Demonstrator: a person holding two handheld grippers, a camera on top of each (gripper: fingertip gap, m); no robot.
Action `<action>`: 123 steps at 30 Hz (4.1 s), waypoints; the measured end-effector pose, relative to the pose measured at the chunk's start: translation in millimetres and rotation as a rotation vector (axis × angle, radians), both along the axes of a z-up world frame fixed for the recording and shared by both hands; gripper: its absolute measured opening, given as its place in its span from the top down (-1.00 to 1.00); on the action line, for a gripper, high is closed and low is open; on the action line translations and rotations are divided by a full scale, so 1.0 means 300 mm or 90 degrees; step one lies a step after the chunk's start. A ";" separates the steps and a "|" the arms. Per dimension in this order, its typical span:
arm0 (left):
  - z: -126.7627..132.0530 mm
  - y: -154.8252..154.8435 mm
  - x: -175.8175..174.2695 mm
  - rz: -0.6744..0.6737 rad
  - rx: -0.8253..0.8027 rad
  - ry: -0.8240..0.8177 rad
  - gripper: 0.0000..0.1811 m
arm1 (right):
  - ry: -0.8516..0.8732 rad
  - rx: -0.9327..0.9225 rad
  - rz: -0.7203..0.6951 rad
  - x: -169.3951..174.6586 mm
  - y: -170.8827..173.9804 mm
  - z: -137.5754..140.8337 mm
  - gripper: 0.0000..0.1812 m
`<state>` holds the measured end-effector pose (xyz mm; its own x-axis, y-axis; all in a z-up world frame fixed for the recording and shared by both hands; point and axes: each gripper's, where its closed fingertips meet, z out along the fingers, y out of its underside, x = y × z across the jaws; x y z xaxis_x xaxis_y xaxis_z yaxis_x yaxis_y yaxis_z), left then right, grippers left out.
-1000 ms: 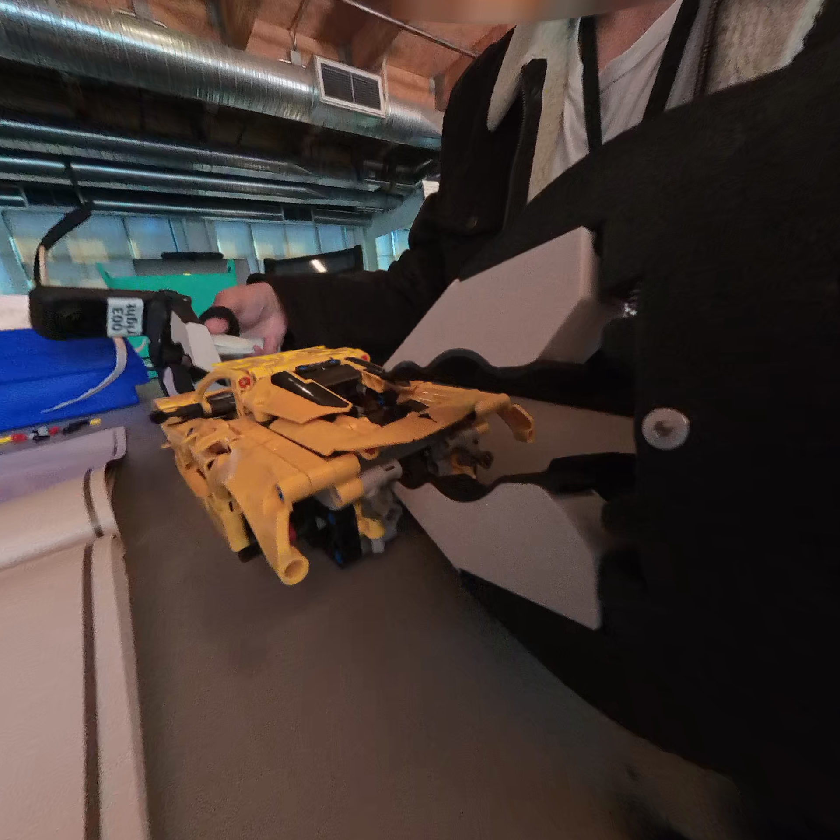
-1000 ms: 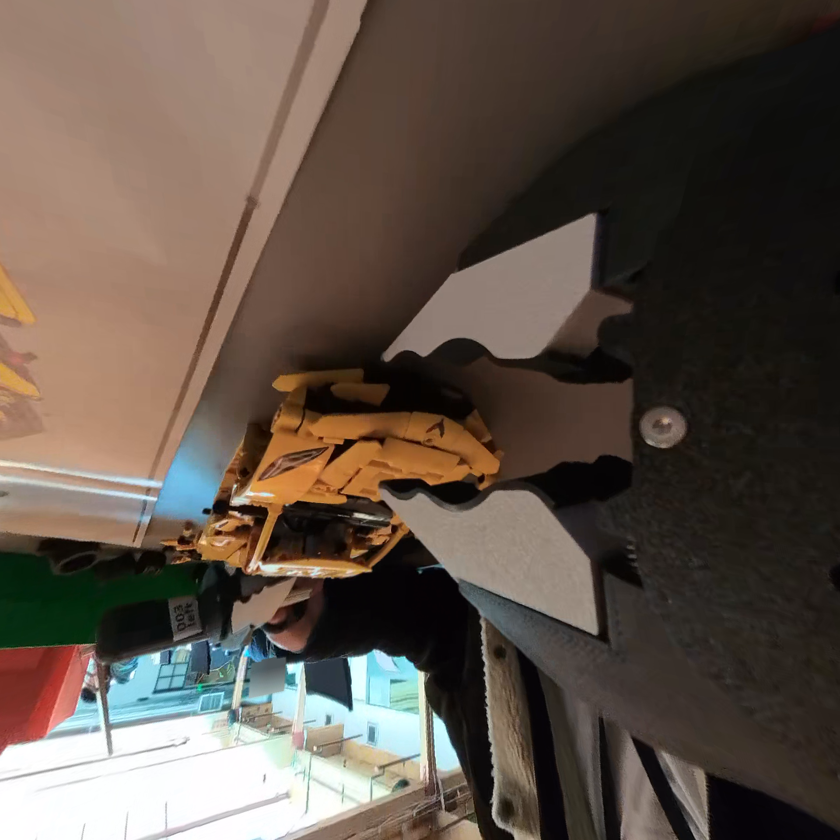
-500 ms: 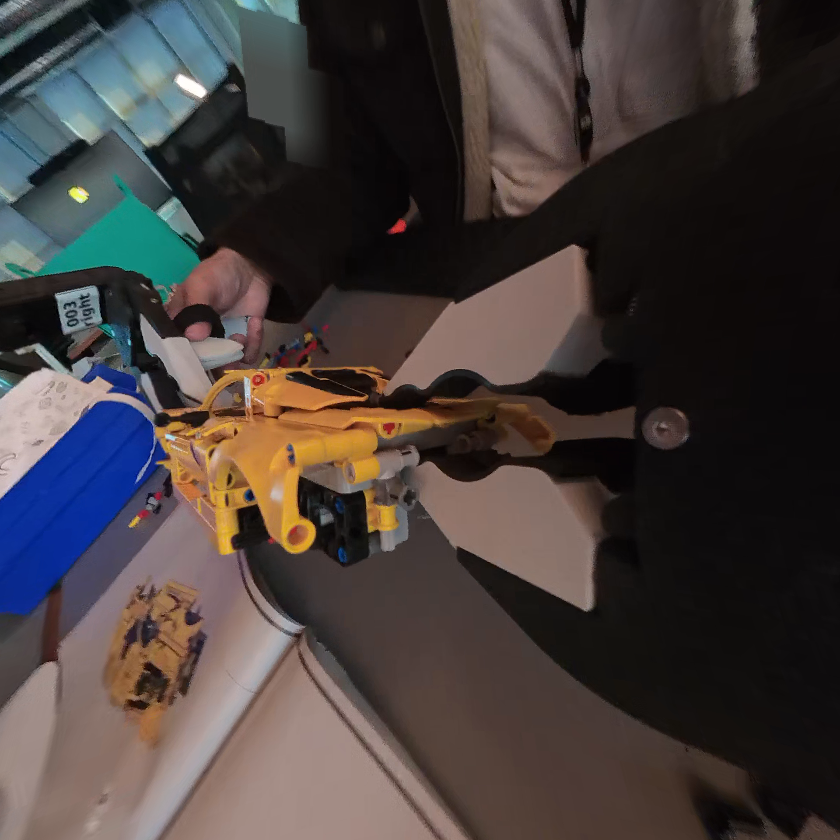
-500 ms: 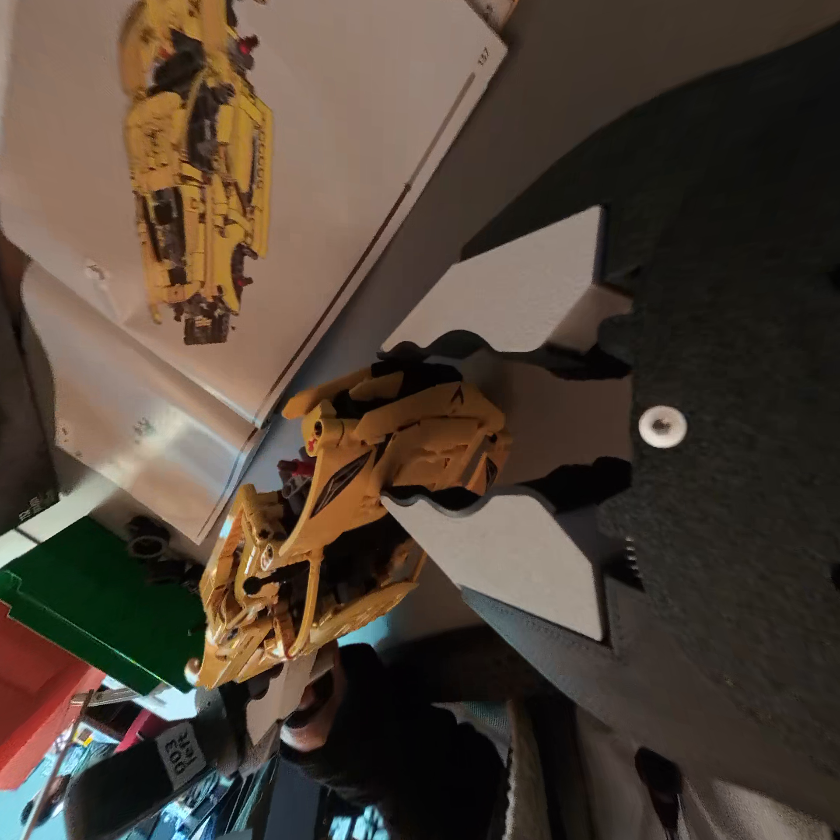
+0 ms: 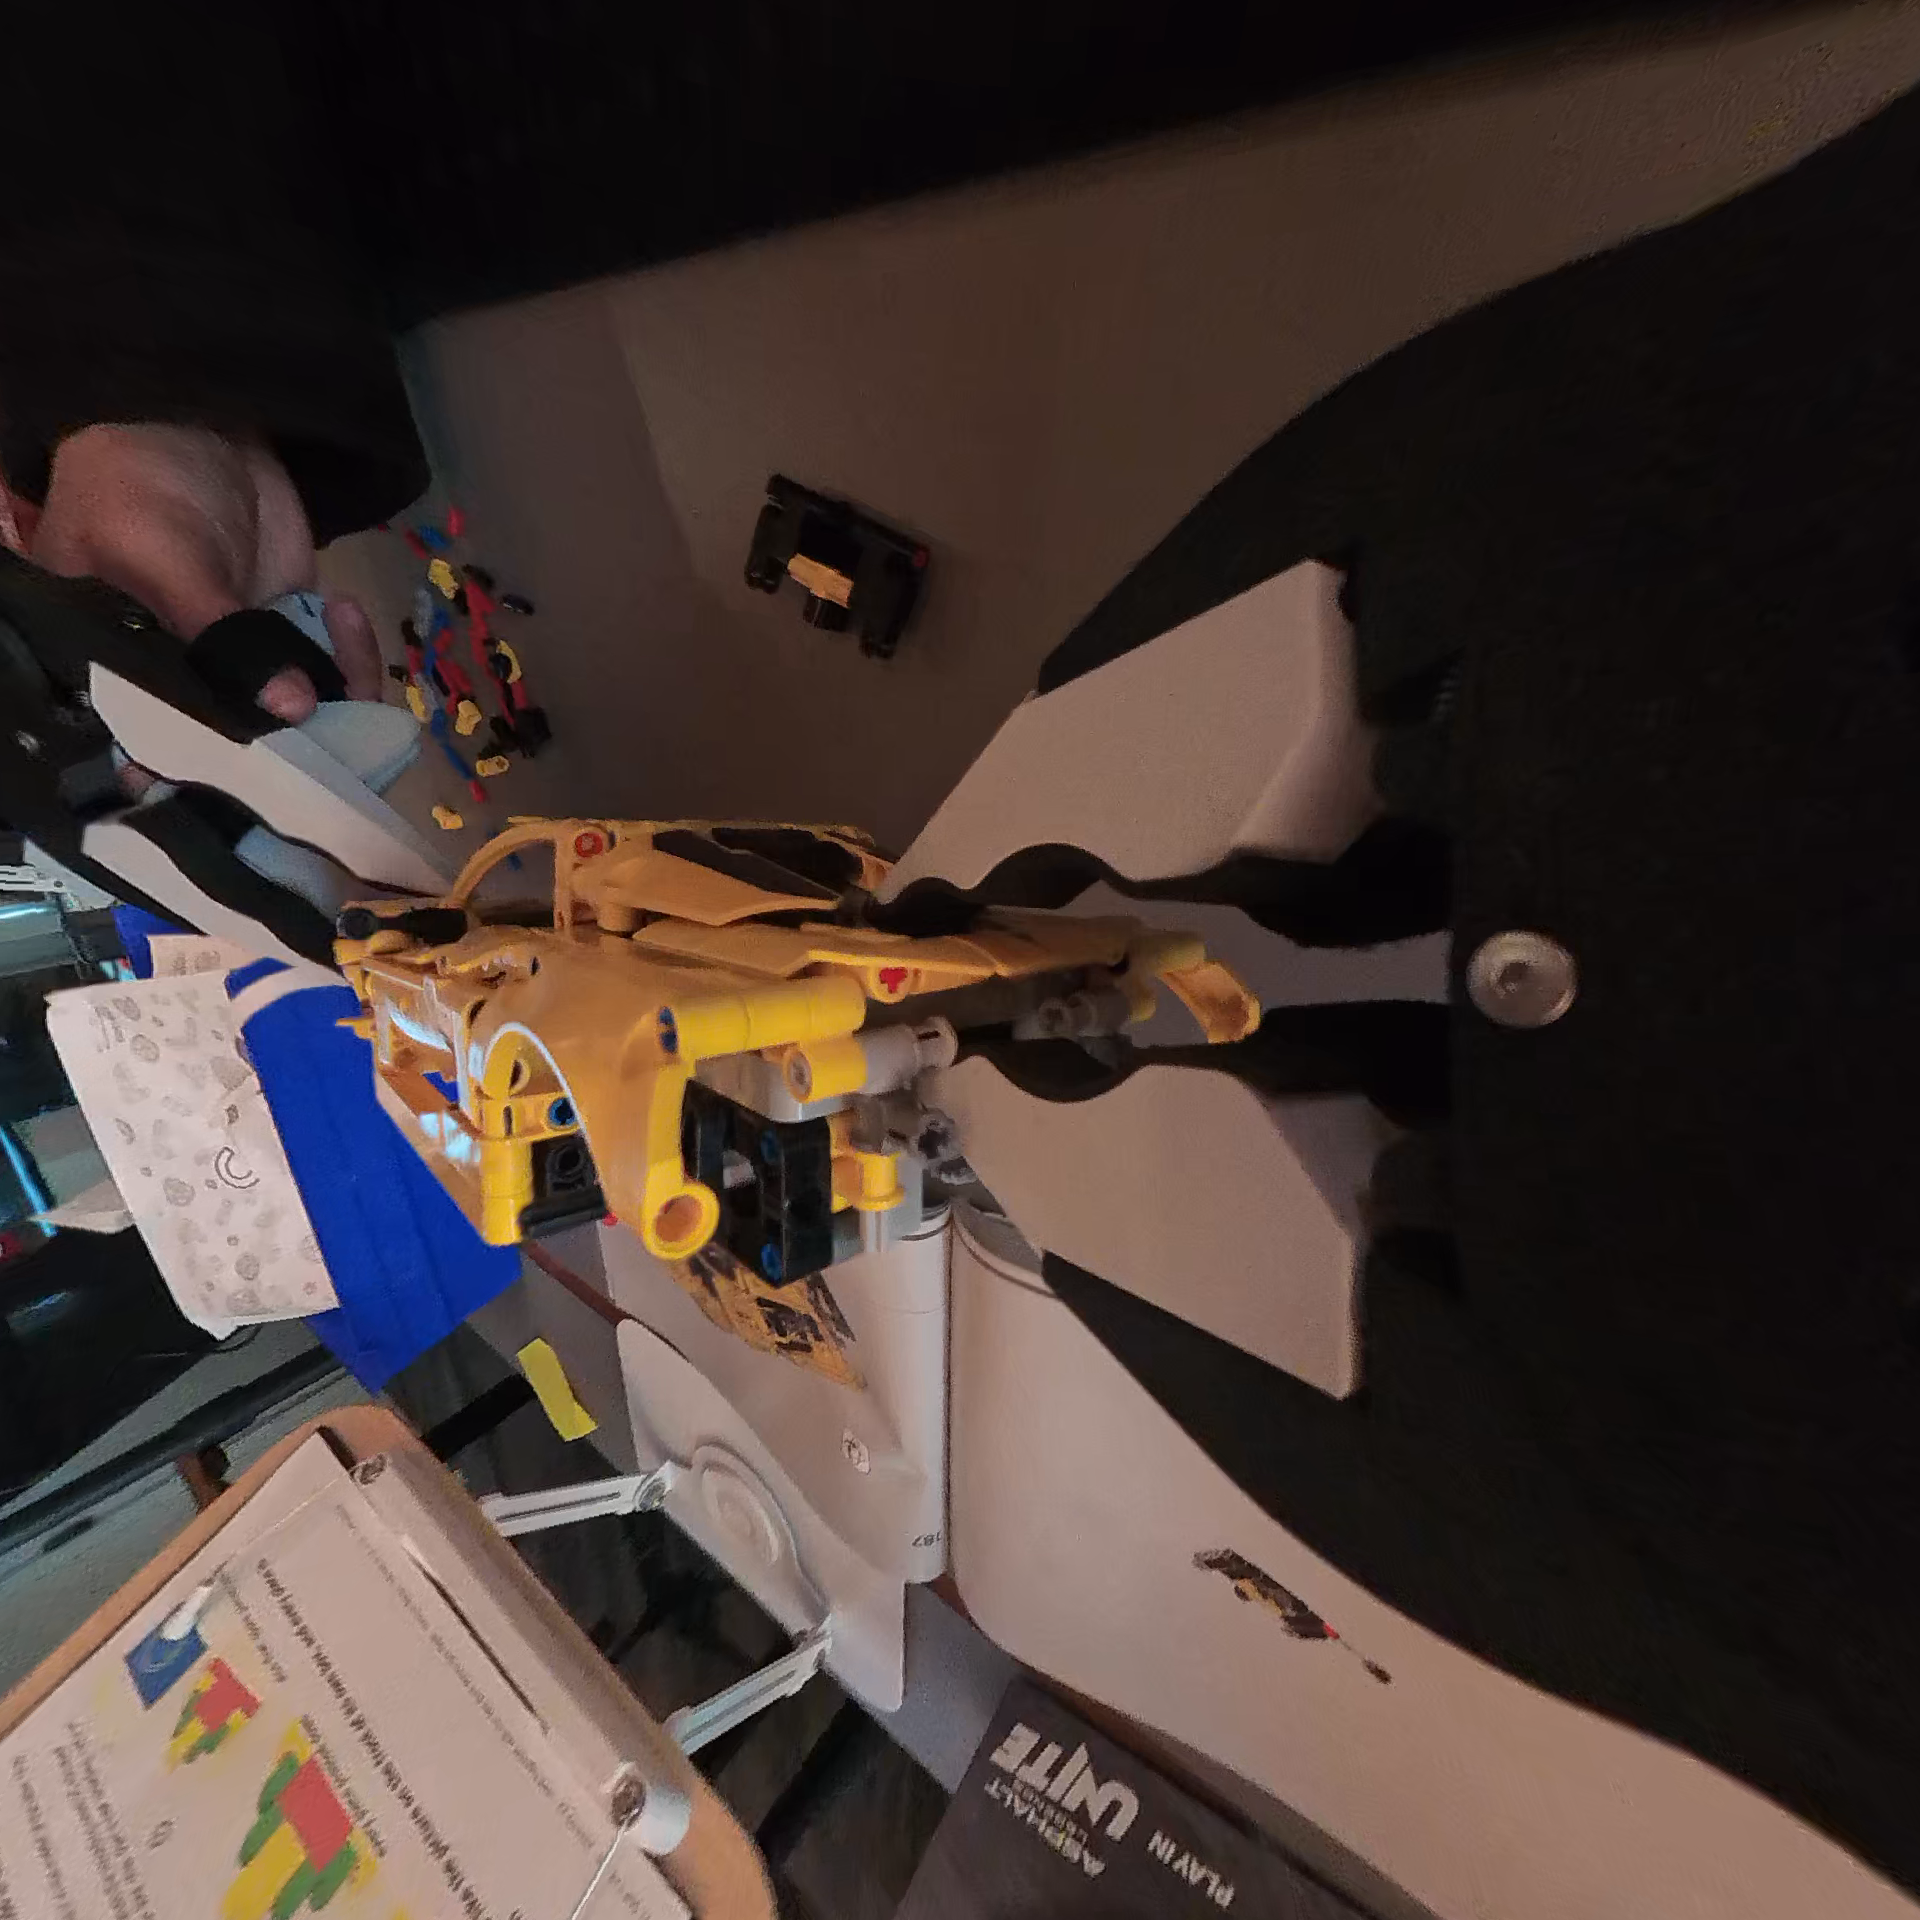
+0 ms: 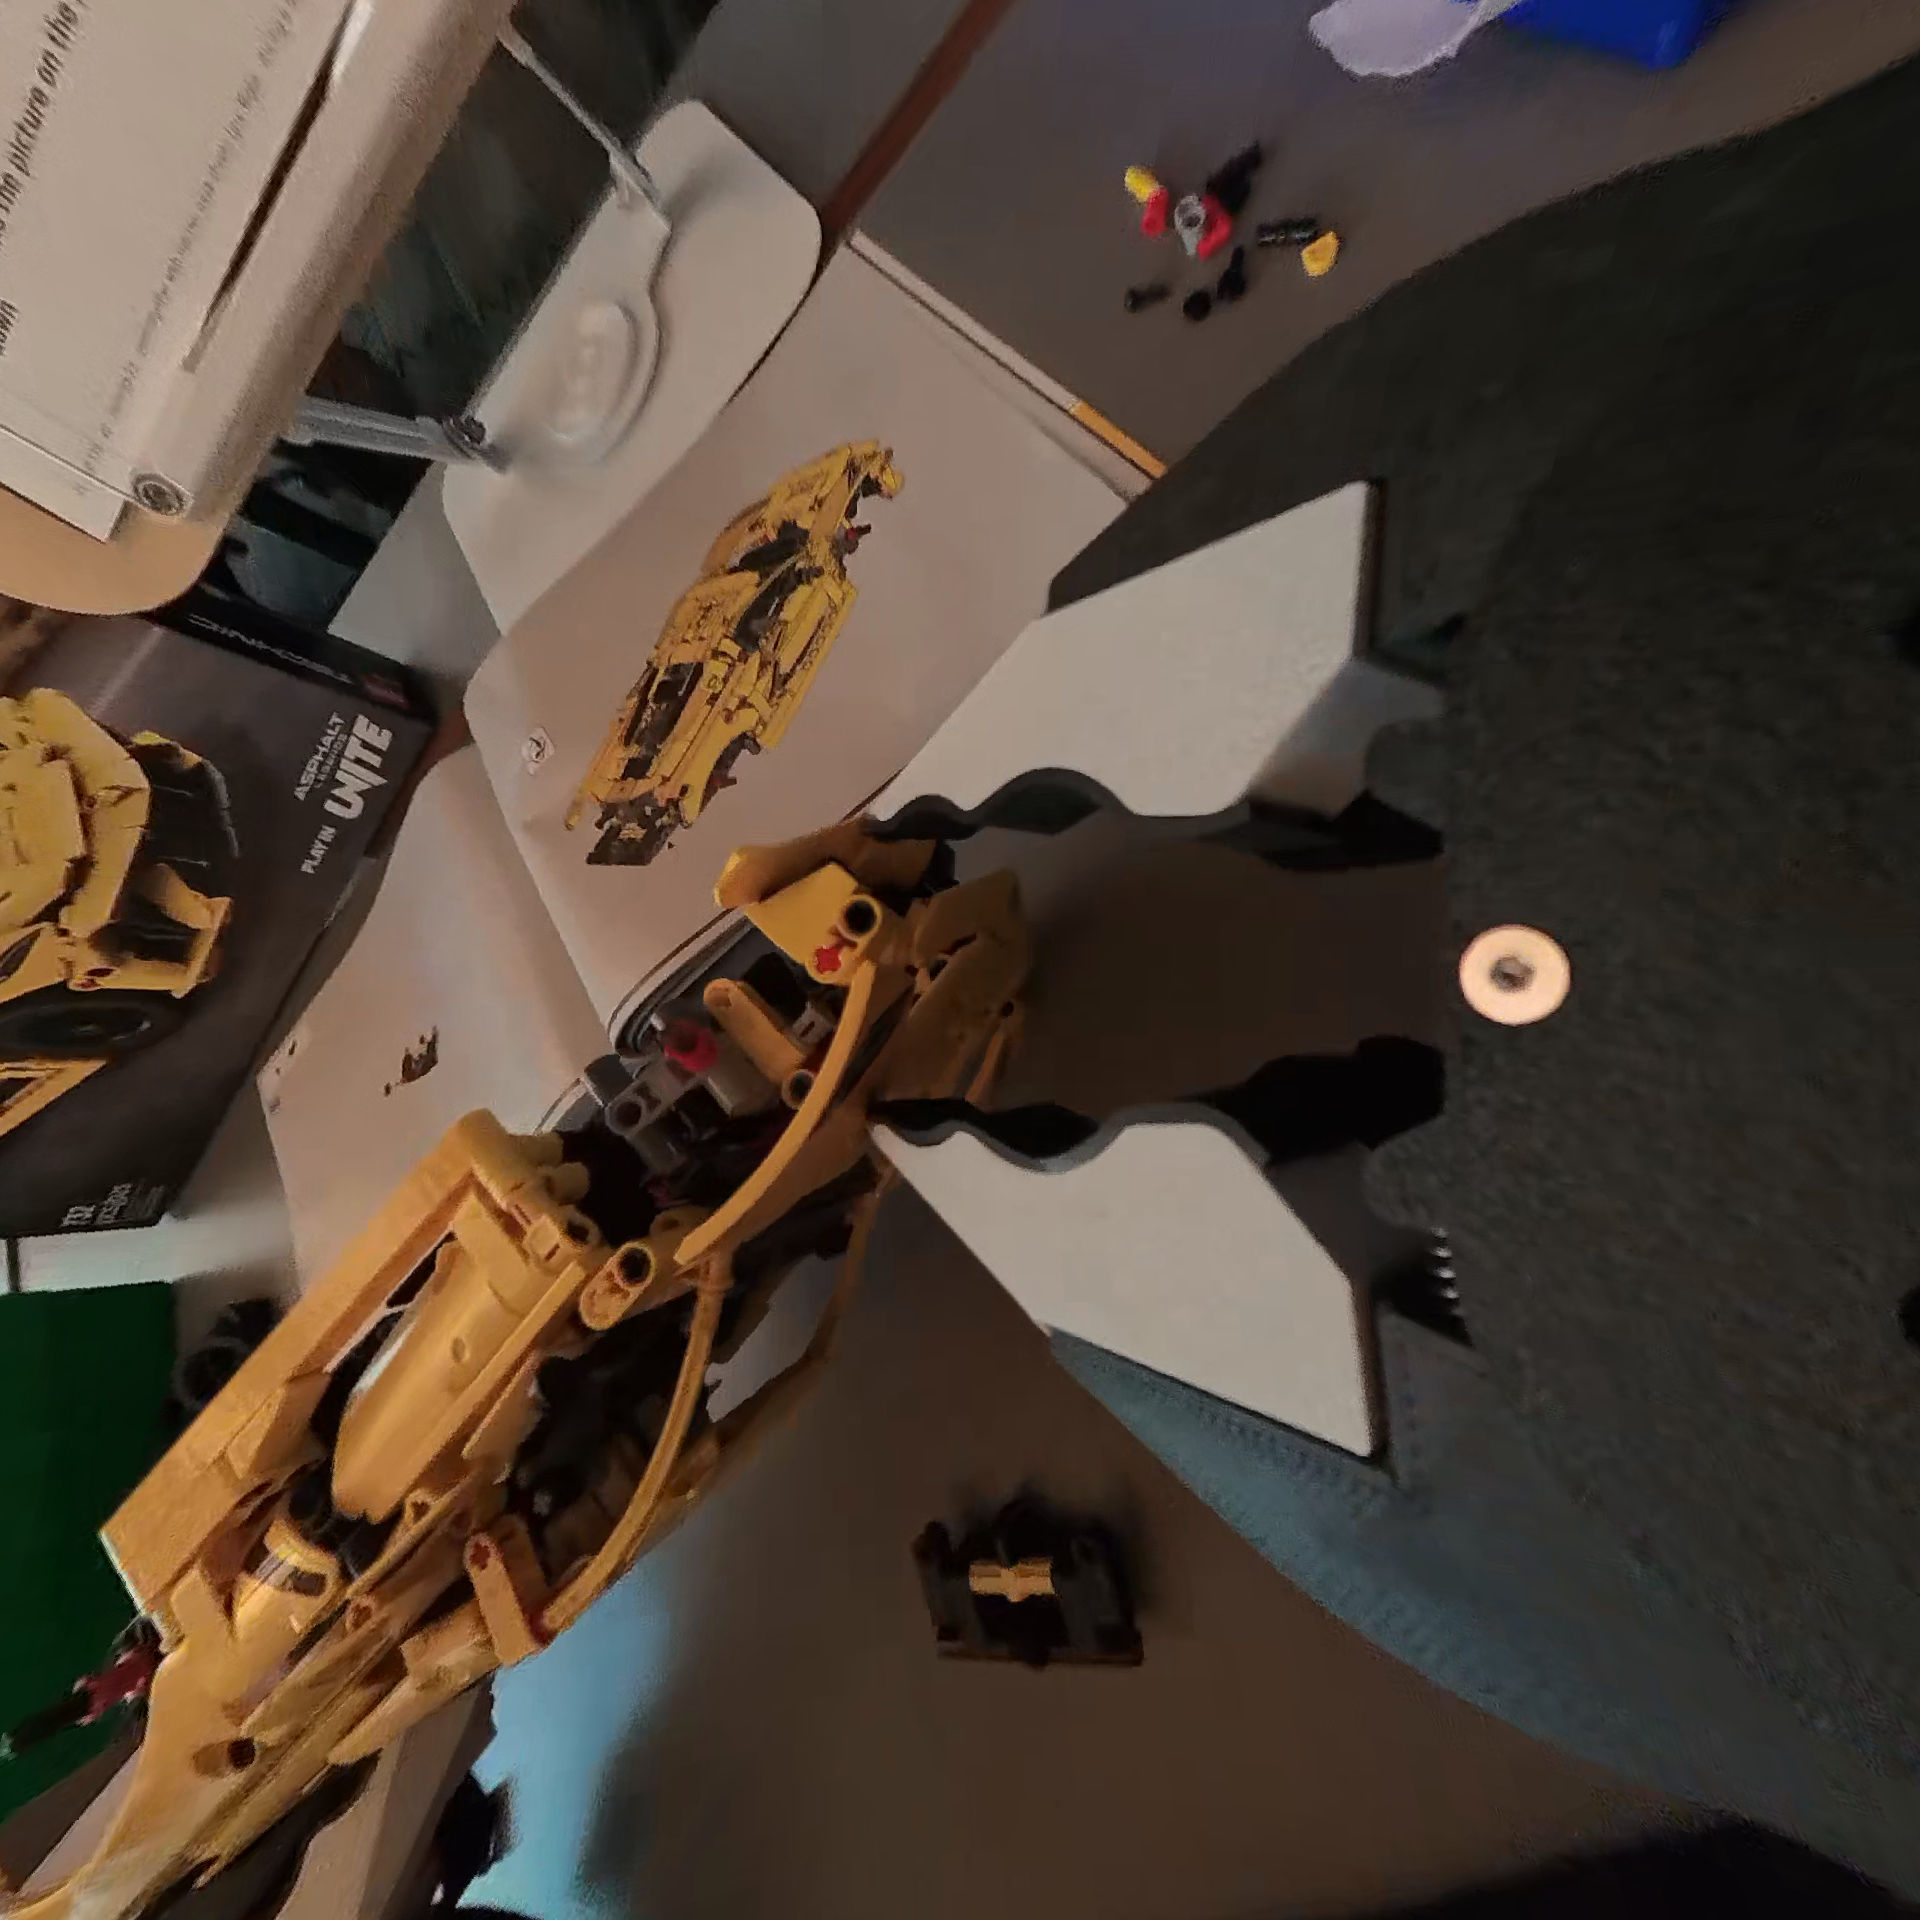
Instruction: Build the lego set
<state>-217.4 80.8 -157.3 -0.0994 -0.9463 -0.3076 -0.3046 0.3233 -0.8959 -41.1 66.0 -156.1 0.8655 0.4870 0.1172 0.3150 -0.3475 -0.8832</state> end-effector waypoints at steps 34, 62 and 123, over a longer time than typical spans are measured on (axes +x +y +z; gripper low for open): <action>-0.029 -0.103 -0.014 -0.041 0.288 -0.023 0.81 | -0.132 -0.554 0.629 -0.425 -0.078 0.046 0.25; -0.041 -0.140 -0.015 -0.003 0.473 -0.031 0.79 | -0.186 -0.520 0.737 -0.524 -0.181 0.038 0.53; 0.059 -0.004 -0.343 0.323 -0.471 -0.220 0.63 | -0.568 -0.349 0.498 -0.570 -0.086 -0.174 0.53</action>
